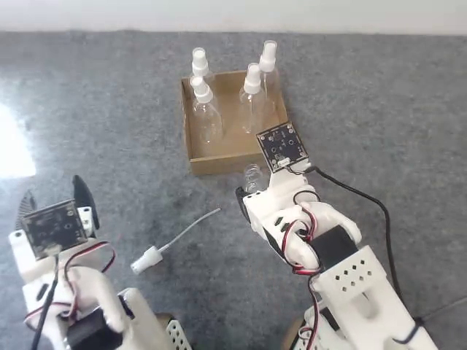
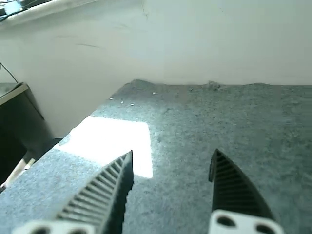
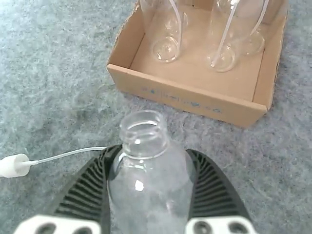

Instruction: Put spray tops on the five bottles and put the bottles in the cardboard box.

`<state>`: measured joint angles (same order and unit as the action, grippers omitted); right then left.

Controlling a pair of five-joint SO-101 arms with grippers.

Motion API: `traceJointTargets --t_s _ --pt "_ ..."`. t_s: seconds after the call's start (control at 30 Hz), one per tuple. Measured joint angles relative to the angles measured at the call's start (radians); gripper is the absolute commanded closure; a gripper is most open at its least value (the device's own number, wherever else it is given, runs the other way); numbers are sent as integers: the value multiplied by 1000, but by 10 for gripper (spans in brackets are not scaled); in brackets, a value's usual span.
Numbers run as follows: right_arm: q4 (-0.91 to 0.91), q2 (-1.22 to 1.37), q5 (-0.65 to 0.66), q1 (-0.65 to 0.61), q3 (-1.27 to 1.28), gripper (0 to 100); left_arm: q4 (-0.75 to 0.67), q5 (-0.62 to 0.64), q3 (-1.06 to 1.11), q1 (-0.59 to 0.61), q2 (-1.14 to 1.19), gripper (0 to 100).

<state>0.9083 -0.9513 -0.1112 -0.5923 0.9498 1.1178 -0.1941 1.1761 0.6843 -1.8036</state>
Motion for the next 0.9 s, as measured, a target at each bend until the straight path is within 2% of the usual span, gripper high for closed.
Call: traceJointTargets --t_s 0.13,0.4,0.57,0.9 --pt "0 0 0 0 0 965 44 15 -8 -35 0 840" --pt "-32 0 0 72 0 965 57 100 -8 -121 0 846" --pt "-34 0 0 72 0 965 181 124 -110 -206 12 845" --pt "-34 0 0 77 0 965 436 160 -420 -265 437 844"
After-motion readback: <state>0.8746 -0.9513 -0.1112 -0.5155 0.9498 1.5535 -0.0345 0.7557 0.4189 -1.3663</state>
